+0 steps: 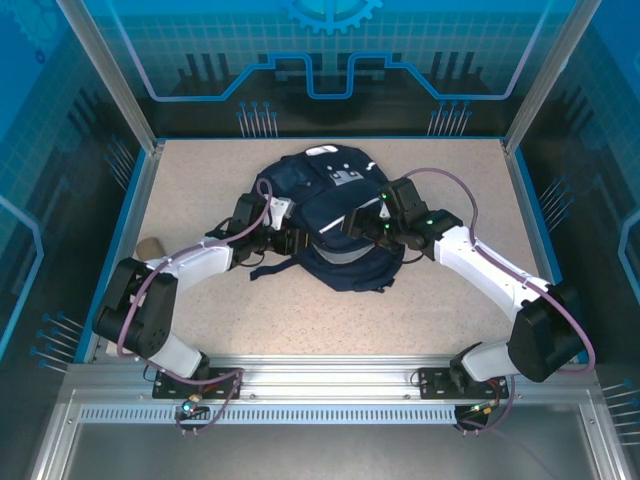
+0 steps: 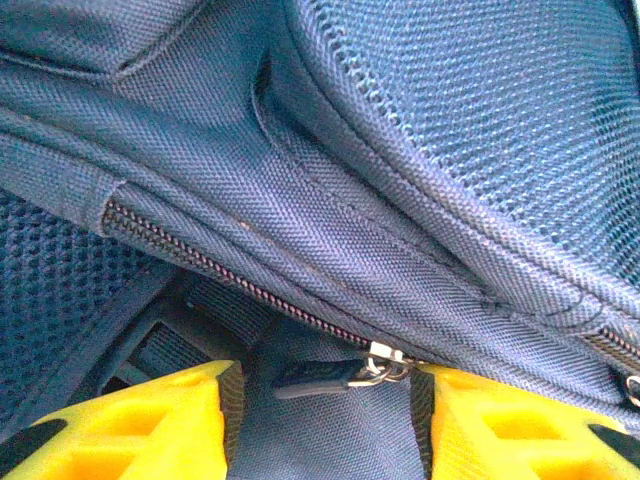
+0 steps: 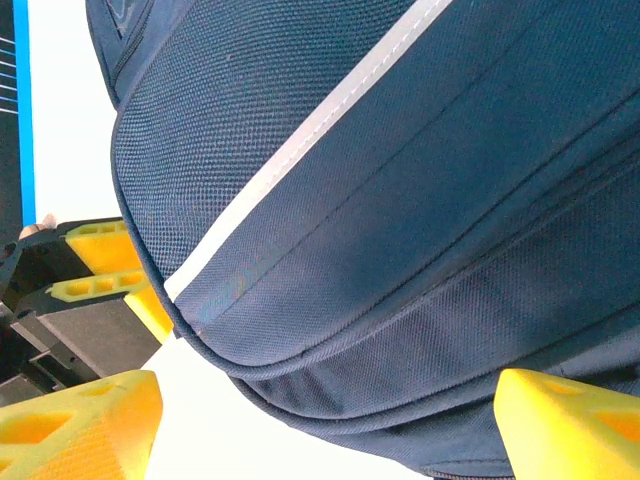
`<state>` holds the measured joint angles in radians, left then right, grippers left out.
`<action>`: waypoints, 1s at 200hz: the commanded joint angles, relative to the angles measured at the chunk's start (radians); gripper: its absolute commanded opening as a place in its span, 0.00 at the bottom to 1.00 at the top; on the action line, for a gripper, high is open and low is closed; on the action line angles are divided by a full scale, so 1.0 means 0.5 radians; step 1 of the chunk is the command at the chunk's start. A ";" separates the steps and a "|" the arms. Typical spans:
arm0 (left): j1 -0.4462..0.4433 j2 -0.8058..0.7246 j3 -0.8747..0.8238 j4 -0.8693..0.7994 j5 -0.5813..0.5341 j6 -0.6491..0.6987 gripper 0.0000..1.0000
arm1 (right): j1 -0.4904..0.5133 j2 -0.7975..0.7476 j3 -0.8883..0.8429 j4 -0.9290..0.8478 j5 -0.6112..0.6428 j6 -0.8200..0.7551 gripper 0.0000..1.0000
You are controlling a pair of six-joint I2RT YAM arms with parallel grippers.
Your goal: Pack books, pencil case, and school supplies into a backpack
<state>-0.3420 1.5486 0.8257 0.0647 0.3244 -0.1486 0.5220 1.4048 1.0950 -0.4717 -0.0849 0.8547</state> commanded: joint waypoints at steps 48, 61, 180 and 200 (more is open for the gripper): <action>0.024 0.169 0.054 0.294 0.182 0.121 0.38 | 0.010 -0.015 0.037 -0.090 0.054 -0.027 0.87; 0.025 0.180 0.038 0.336 0.208 0.132 0.32 | 0.008 -0.019 0.034 -0.101 0.065 -0.025 0.87; 0.020 -0.098 -0.156 0.218 0.202 0.092 0.00 | -0.001 0.048 -0.103 -0.044 -0.084 0.060 0.86; 0.003 -0.142 -0.211 0.257 0.270 0.039 0.00 | 0.000 0.090 -0.189 0.072 -0.184 0.118 0.85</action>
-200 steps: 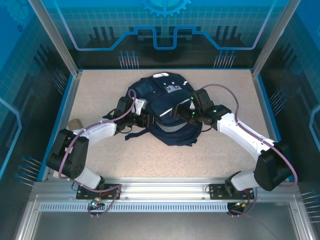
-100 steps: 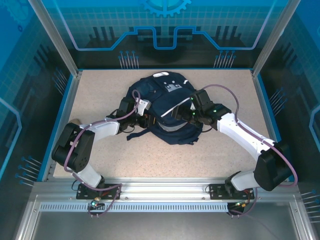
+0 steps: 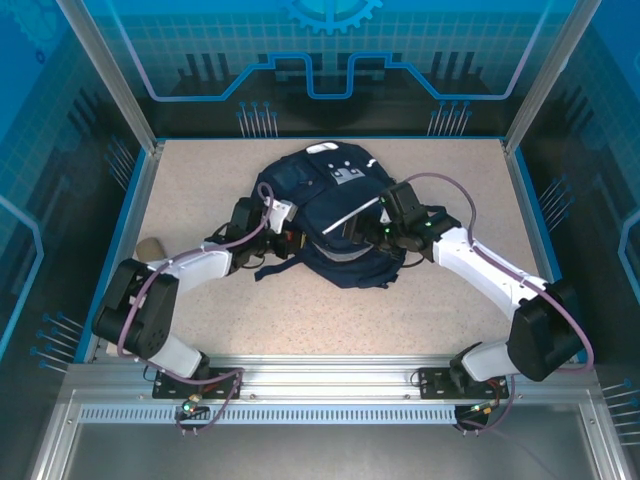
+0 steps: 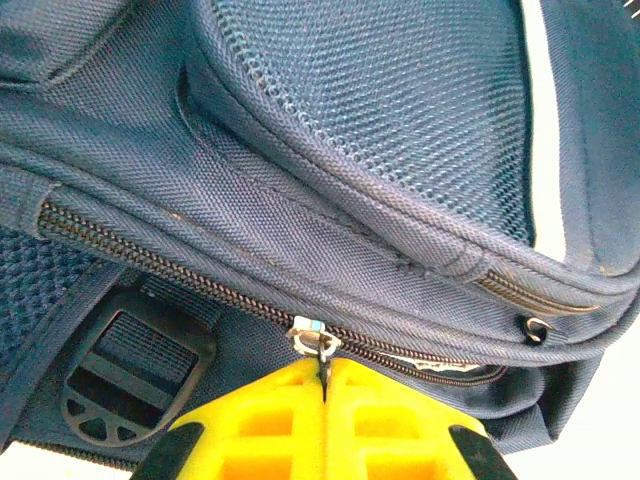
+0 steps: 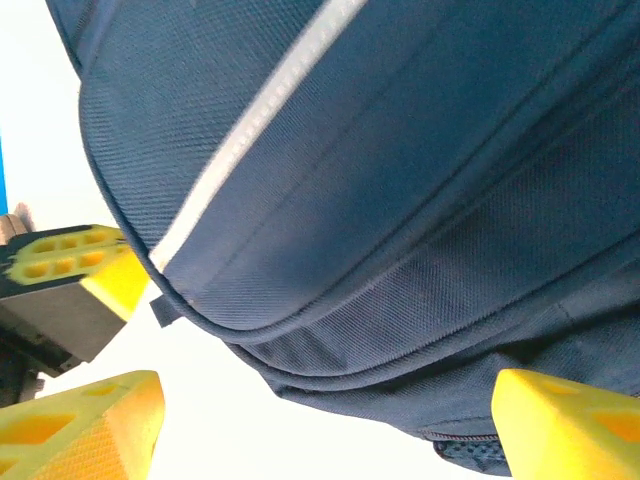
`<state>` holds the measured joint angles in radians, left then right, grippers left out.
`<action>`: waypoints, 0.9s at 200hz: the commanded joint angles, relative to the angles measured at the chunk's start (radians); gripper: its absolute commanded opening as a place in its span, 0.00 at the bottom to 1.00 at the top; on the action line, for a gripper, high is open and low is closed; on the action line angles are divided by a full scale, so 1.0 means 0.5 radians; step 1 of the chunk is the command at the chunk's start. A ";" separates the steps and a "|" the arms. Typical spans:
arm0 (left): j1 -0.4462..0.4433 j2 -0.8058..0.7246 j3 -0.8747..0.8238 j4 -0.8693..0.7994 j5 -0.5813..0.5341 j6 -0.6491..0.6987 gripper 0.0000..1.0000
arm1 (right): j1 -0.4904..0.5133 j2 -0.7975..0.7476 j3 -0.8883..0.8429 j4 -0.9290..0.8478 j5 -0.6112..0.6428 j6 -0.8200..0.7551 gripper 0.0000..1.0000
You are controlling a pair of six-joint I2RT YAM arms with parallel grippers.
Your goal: Pack books, pencil case, and school supplies into a backpack
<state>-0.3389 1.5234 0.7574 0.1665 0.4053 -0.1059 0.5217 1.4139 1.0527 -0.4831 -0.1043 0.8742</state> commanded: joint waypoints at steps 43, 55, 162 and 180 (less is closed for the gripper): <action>-0.113 -0.162 -0.161 0.119 0.124 -0.133 0.00 | 0.051 0.191 -0.236 0.361 -0.293 0.197 0.82; -0.153 -0.176 -0.192 0.160 0.129 -0.164 0.00 | 0.072 0.222 -0.248 0.423 -0.308 0.218 0.81; -0.122 -0.207 -0.035 -0.357 -0.460 -0.072 0.42 | 0.076 0.163 -0.238 0.333 -0.184 0.204 0.80; -0.122 -0.127 0.019 -0.403 -0.470 -0.030 0.41 | 0.075 0.170 -0.237 0.331 -0.192 0.206 0.80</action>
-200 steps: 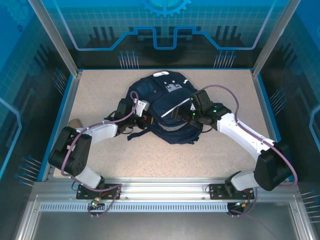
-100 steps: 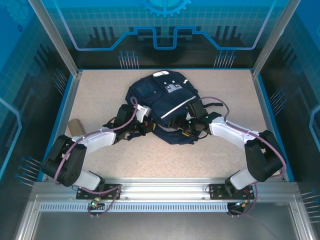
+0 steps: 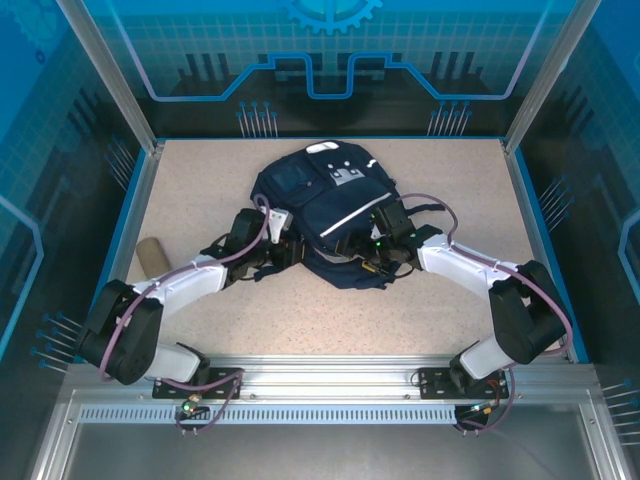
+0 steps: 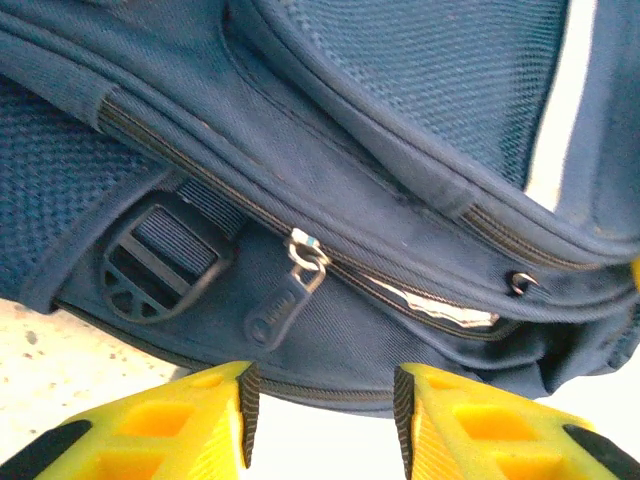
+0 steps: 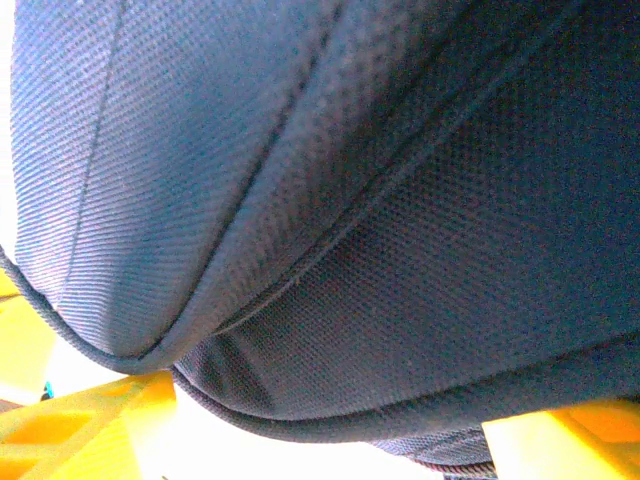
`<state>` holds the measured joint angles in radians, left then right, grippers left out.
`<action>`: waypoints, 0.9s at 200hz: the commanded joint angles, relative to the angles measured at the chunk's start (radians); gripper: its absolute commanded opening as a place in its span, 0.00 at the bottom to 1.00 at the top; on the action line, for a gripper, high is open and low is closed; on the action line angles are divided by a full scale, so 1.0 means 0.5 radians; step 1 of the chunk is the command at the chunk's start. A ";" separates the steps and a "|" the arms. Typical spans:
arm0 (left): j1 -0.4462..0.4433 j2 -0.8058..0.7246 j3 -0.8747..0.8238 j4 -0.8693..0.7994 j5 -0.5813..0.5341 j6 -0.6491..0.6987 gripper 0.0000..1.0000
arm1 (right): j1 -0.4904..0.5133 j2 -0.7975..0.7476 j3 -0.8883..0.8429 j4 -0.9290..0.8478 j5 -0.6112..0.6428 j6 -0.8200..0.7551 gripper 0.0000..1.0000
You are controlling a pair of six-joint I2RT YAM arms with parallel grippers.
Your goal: Pack books, pencil case, and school supplies into a backpack
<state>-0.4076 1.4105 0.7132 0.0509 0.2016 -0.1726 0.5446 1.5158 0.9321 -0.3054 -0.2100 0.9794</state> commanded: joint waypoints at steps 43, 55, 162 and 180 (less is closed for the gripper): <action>0.015 0.217 0.180 -0.118 0.000 0.190 0.36 | 0.031 -0.037 0.010 -0.027 0.021 -0.007 0.80; 0.017 0.271 0.217 -0.125 -0.006 0.211 0.37 | 0.031 -0.040 0.013 -0.030 0.021 -0.007 0.80; 0.015 0.390 0.348 -0.189 -0.021 0.262 0.00 | 0.033 0.002 0.003 -0.020 0.029 -0.008 0.79; 0.009 0.302 0.286 -0.212 0.014 0.246 0.00 | 0.042 0.030 -0.011 0.012 0.024 0.019 0.71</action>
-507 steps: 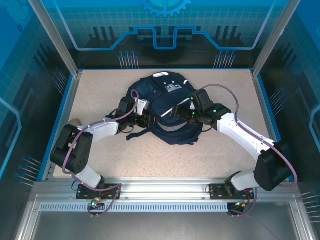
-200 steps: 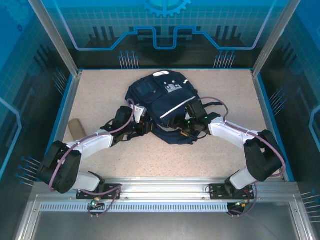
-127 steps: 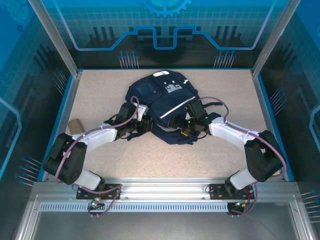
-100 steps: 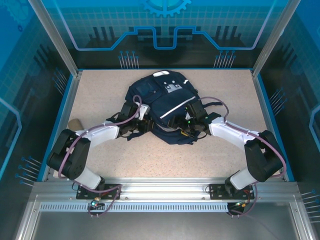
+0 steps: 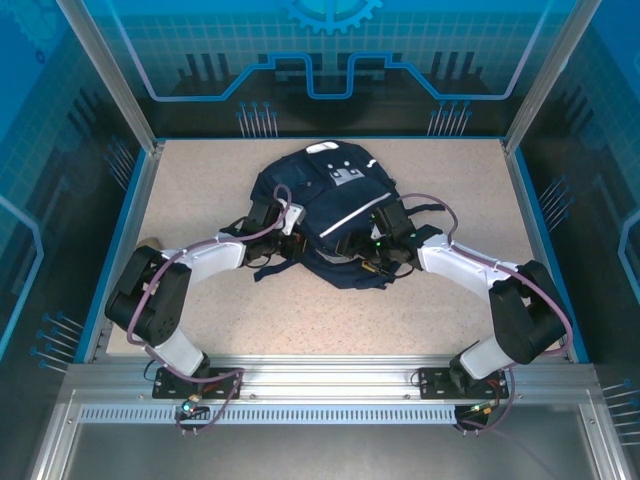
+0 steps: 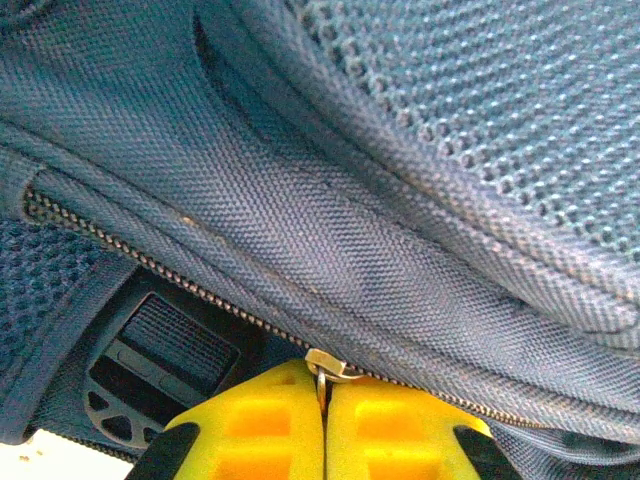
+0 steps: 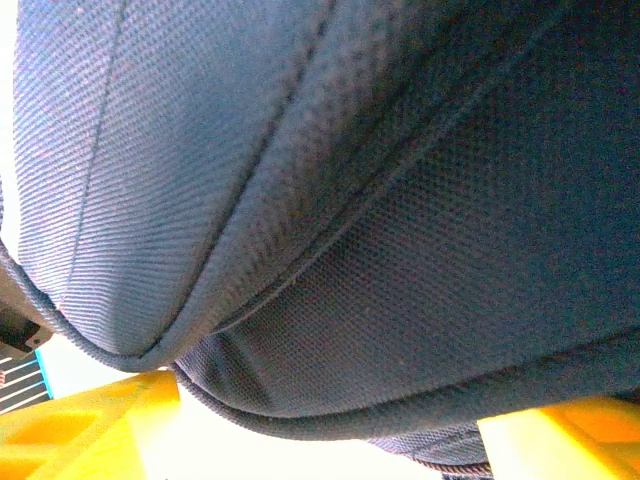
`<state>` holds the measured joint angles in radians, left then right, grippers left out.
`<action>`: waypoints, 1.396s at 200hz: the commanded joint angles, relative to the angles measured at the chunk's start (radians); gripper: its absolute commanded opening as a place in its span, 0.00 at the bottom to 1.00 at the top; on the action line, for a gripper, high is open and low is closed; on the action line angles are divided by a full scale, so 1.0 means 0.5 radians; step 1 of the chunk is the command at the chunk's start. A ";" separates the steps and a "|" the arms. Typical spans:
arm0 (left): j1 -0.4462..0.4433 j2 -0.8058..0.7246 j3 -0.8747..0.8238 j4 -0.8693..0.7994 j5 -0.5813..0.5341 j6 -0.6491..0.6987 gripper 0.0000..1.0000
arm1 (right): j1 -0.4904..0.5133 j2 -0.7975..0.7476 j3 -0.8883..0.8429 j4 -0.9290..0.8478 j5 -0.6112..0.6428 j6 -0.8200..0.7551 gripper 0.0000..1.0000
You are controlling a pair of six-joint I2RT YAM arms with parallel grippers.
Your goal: Pack books, pencil case, and school supplies into a backpack
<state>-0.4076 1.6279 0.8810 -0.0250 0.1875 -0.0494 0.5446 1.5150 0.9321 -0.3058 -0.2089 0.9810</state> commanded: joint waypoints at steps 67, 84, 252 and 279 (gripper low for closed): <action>-0.138 -0.418 -0.292 0.008 0.163 -0.216 0.00 | 0.143 0.065 -0.094 0.192 0.146 0.188 0.63; -0.222 -0.456 -0.323 0.036 0.169 -0.250 0.00 | 0.159 0.088 -0.094 0.217 0.154 0.199 0.62; -0.413 -0.577 -0.372 0.201 0.386 -0.598 0.44 | 0.122 -0.333 -0.155 -0.110 0.545 0.054 0.67; -0.269 -0.792 -0.441 0.130 0.381 -0.665 0.66 | 0.181 -0.392 -0.118 -0.246 0.675 -0.047 0.68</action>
<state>-0.5987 1.3312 0.6930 0.0631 0.3275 -0.3389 0.6151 1.3457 0.8616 -0.3466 0.0280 1.0195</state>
